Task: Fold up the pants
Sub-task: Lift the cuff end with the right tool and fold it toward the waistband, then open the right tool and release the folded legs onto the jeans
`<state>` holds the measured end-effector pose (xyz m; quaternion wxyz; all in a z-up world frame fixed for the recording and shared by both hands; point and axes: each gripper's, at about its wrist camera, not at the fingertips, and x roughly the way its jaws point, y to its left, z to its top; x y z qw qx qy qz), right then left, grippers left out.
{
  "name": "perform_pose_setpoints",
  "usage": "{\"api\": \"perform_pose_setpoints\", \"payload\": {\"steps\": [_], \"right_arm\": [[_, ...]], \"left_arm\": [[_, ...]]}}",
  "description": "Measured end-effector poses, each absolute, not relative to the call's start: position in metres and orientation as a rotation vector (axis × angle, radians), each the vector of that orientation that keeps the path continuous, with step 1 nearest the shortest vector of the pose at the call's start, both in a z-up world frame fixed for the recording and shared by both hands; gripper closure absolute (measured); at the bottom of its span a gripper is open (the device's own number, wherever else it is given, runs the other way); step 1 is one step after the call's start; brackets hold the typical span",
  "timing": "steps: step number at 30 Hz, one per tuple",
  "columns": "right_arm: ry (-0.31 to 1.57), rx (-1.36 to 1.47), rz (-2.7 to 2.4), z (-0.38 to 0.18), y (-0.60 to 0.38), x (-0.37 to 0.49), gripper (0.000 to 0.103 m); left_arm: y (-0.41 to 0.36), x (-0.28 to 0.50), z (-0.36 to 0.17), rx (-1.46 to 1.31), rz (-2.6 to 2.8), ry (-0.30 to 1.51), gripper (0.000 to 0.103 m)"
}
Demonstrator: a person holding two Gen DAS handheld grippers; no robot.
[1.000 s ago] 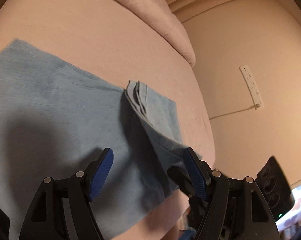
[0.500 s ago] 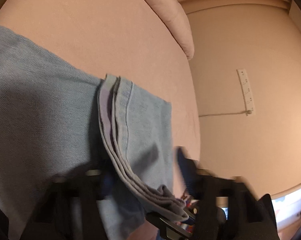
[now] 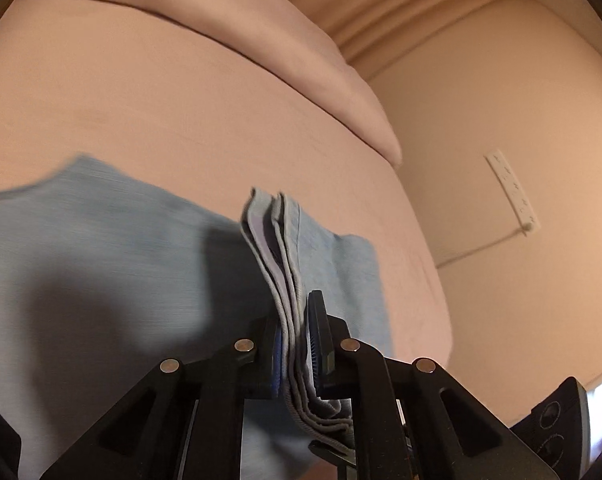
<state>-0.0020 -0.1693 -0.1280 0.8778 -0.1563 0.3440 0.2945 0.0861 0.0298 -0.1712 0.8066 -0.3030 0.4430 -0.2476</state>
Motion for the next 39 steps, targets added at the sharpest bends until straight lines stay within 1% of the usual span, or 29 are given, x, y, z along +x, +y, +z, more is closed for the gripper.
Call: {"api": "perform_pose_setpoints", "payload": {"steps": [7, 15, 23, 26, 30, 31, 33, 34, 35, 36, 37, 38, 39], "right_arm": [[0.739, -0.368, 0.724, -0.141, -0.12, -0.008, 0.087], [0.74, -0.395, 0.778, -0.143, -0.082, -0.006, 0.087], [0.814, -0.387, 0.821, -0.163, -0.061, 0.0, 0.084], [0.885, -0.341, 0.857, -0.171, -0.067, 0.012, 0.079], [0.914, -0.252, 0.905, -0.16, -0.073, 0.017, 0.063], [0.914, -0.239, 0.91, -0.156, -0.076, 0.018, 0.061], [0.907, -0.172, 0.939, -0.141, -0.09, 0.018, 0.062], [0.896, -0.122, 0.942, -0.131, -0.104, 0.021, 0.062], [0.886, -0.094, 0.924, -0.125, -0.116, 0.023, 0.062], [0.883, -0.08, 0.897, -0.121, -0.128, 0.029, 0.062], [0.881, -0.073, 0.844, -0.117, -0.14, 0.036, 0.062], [0.881, -0.076, 0.779, -0.115, -0.156, 0.042, 0.062], [0.883, -0.085, 0.704, -0.116, -0.173, 0.049, 0.061]], "left_arm": [[0.055, 0.085, -0.188, -0.648, -0.43, 0.958, 0.094], [0.067, 0.083, -0.187, -0.624, -0.374, 0.924, 0.094], [0.07, 0.084, -0.205, -0.577, -0.294, 0.98, 0.094], [0.072, 0.082, -0.213, -0.561, -0.249, 1.006, 0.094], [0.072, 0.077, -0.2, -0.475, -0.177, 1.001, 0.091], [0.073, 0.073, -0.193, -0.441, -0.165, 0.984, 0.091], [0.075, 0.064, -0.181, -0.374, -0.153, 0.95, 0.091], [0.071, 0.061, -0.174, -0.338, -0.153, 0.934, 0.088], [0.07, 0.059, -0.171, -0.313, -0.156, 0.928, 0.079], [0.062, 0.06, -0.168, -0.284, -0.161, 0.925, 0.073], [0.057, 0.056, -0.166, -0.257, -0.177, 0.922, 0.059], [0.045, 0.056, -0.165, -0.228, -0.208, 0.923, 0.052], [0.034, 0.057, -0.166, -0.205, -0.242, 0.927, 0.051]]}}
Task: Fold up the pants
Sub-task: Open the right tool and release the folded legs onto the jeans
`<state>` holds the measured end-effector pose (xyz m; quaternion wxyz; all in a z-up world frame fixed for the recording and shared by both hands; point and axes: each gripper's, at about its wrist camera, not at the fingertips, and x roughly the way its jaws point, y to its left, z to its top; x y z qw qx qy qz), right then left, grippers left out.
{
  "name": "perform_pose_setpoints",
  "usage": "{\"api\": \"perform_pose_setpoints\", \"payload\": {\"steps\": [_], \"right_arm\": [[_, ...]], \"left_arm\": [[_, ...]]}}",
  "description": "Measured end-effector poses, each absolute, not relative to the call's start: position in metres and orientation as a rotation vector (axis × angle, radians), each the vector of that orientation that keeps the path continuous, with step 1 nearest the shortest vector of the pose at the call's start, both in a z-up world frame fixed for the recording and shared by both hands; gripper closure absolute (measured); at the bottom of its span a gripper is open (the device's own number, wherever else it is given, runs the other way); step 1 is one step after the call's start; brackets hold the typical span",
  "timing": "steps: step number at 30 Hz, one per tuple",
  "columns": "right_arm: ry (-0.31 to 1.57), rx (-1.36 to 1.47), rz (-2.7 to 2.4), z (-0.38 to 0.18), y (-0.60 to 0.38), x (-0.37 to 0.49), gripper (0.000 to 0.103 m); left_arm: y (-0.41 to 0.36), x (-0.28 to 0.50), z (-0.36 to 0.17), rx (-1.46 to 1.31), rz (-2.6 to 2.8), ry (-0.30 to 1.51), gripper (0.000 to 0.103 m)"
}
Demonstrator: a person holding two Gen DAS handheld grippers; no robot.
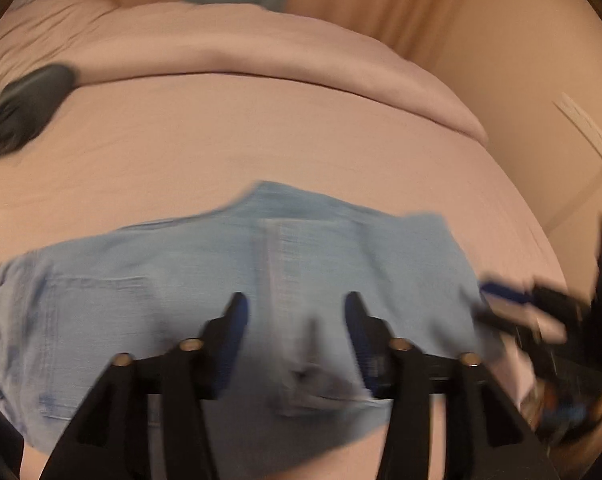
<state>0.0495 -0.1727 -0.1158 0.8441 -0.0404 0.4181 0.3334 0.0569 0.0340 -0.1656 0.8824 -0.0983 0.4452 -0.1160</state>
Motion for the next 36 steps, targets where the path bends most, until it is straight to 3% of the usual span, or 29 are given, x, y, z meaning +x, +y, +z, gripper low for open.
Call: {"api": "perform_pose_setpoints", "payload": {"steps": [11, 18, 33, 36], "right_arm": [[0.851, -0.141, 0.494, -0.119, -0.199, 0.101, 0.062], [0.998, -0.249, 0.512, -0.169, -0.209, 0.122, 0.06], [0.918, -0.172, 0.502, -0.131, -0.229, 0.076, 0.062], [0.903, -0.164, 0.541, -0.126, -0.226, 0.054, 0.069]], "left_arm": [[-0.049, 0.057, -0.208, 0.022, -0.443, 1.047, 0.051], [-0.032, 0.065, -0.222, -0.071, -0.466, 1.06, 0.051], [-0.008, 0.072, -0.234, -0.149, -0.479, 1.064, 0.051], [-0.006, 0.07, -0.234, -0.152, -0.481, 1.063, 0.051]]}}
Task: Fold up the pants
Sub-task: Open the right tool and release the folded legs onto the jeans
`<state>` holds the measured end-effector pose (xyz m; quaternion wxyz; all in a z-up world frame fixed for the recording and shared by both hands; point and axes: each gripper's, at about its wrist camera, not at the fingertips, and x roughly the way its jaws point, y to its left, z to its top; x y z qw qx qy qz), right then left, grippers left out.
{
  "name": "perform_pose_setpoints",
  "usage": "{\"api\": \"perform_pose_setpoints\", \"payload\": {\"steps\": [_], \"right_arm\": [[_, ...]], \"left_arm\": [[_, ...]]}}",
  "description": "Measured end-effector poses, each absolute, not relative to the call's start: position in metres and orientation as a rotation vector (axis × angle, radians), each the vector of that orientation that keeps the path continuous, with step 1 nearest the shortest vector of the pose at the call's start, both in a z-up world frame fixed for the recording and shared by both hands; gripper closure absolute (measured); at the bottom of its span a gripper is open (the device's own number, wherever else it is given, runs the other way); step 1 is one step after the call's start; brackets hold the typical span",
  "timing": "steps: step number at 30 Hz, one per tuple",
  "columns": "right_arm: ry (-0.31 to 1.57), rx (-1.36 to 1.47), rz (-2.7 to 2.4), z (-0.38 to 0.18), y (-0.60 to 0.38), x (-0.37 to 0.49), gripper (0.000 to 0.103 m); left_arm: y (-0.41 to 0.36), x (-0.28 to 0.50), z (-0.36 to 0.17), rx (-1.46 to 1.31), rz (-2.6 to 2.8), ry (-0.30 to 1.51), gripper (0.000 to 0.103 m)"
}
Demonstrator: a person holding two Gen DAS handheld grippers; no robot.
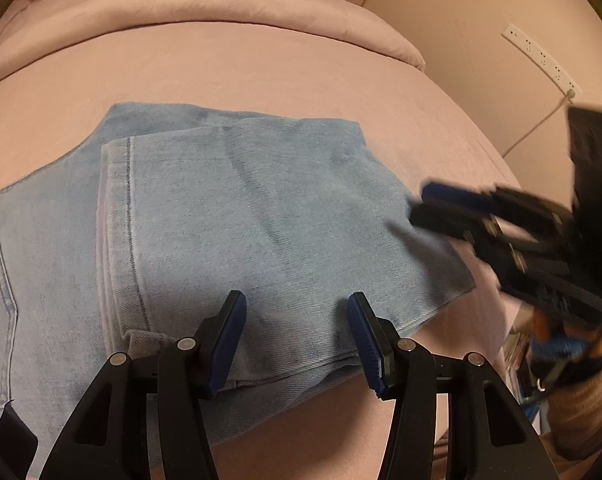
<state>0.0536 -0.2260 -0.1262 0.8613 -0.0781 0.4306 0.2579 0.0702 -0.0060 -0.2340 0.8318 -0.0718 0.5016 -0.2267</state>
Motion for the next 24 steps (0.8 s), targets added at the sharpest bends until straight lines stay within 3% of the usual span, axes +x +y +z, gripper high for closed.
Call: {"api": "perform_pose_setpoints", "payload": {"steps": [6, 8, 13, 18, 24], "right_arm": [[1.002, -0.256, 0.597, -0.161, -0.217, 0.024, 0.073], [0.917, -0.306, 0.579, -0.167, -0.213, 0.012, 0.072], [0.92, -0.275, 0.578, -0.166, -0.216, 0.014, 0.071], [0.922, -0.257, 0.58, -0.166, -0.217, 0.017, 0.071], [0.925, -0.239, 0.577, -0.166, -0.217, 0.017, 0.071]], "left_arm": [[-0.003, 0.074, -0.224, -0.217, -0.476, 1.092, 0.051], [-0.001, 0.083, -0.216, -0.205, -0.433, 1.083, 0.051], [0.007, 0.108, -0.192, -0.201, -0.394, 1.002, 0.051], [0.026, 0.148, -0.228, -0.269, -0.328, 1.082, 0.051], [0.06, 0.139, -0.231, -0.467, -0.391, 1.021, 0.051]]}}
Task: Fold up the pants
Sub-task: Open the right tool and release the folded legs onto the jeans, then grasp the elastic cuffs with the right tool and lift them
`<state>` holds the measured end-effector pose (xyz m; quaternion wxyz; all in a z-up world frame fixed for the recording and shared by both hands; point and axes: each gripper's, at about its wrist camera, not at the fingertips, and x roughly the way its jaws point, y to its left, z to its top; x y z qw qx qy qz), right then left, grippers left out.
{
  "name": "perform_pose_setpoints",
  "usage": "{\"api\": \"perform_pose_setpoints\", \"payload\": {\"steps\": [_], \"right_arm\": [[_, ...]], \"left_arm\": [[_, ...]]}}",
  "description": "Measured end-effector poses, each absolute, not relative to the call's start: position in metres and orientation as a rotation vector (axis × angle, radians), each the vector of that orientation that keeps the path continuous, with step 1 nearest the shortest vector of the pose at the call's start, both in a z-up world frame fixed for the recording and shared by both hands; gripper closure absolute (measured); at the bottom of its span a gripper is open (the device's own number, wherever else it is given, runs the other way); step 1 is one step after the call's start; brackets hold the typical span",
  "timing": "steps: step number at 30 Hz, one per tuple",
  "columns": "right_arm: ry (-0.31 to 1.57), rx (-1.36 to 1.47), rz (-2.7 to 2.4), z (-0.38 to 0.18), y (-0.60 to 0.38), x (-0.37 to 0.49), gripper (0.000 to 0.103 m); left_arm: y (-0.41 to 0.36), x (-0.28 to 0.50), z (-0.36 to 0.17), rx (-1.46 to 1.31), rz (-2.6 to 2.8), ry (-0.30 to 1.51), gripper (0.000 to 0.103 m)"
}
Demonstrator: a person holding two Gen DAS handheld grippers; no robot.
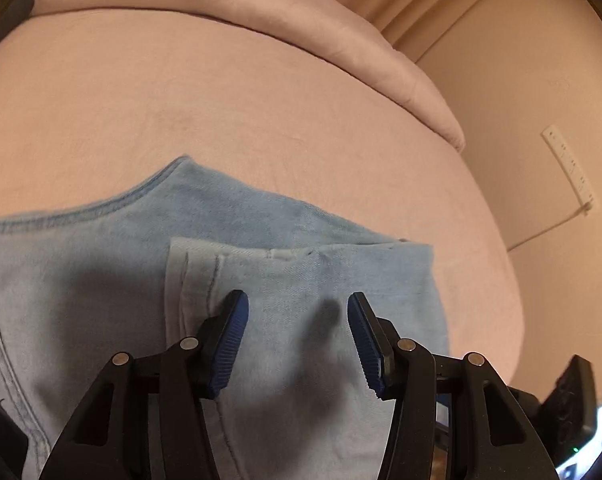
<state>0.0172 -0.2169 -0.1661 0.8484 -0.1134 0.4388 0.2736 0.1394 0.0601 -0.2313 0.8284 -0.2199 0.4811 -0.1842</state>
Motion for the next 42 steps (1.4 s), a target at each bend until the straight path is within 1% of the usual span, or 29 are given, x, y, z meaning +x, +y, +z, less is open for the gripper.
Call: {"api": "perform_pose_setpoints", "payload": {"steps": [3, 8, 11, 12, 13, 14, 16, 20, 26, 32, 40, 41, 42], "right_arm": [[0.929, -0.233, 0.574, -0.165, -0.219, 0.018, 0.072], [0.932, -0.219, 0.549, -0.161, -0.217, 0.018, 0.071], [0.922, -0.245, 0.535, -0.154, -0.212, 0.013, 0.066], [0.91, -0.247, 0.534, -0.151, -0.211, 0.012, 0.063], [0.893, -0.243, 0.546, -0.146, -0.207, 0.009, 0.061], [0.882, -0.239, 0.561, -0.143, -0.204, 0.008, 0.061], [0.868, -0.239, 0.59, -0.14, -0.196, 0.007, 0.06], [0.86, -0.265, 0.679, -0.139, -0.166, 0.005, 0.06], [0.871, -0.263, 0.83, -0.137, -0.112, 0.004, 0.06], [0.867, -0.273, 0.887, -0.133, -0.077, 0.005, 0.06], [0.89, -0.272, 0.858, -0.134, -0.075, 0.013, 0.06], [0.894, -0.273, 0.85, -0.134, -0.076, 0.015, 0.06], [0.898, -0.271, 0.841, -0.134, -0.078, 0.017, 0.06]], "left_arm": [[0.074, 0.122, -0.223, -0.478, -0.355, 1.009, 0.051], [0.118, 0.07, -0.202, -0.502, -0.299, 0.928, 0.051], [0.16, 0.033, -0.185, -0.529, -0.237, 0.853, 0.051], [0.176, 0.022, -0.18, -0.549, -0.212, 0.826, 0.051], [0.189, 0.011, -0.176, -0.571, -0.179, 0.803, 0.049], [0.208, -0.005, -0.174, -0.607, -0.134, 0.776, 0.041], [0.225, -0.023, -0.174, -0.661, -0.074, 0.752, 0.036], [0.264, -0.064, -0.19, -0.795, -0.021, 0.718, 0.036], [0.287, -0.072, -0.223, -0.989, 0.042, 0.71, 0.035], [0.293, -0.043, -0.251, -1.13, 0.032, 0.734, 0.035], [0.301, -0.021, -0.256, -1.175, 0.031, 0.71, 0.034], [0.301, -0.02, -0.255, -1.163, 0.037, 0.714, 0.036], [0.3, -0.02, -0.255, -1.147, 0.049, 0.718, 0.042]]}}
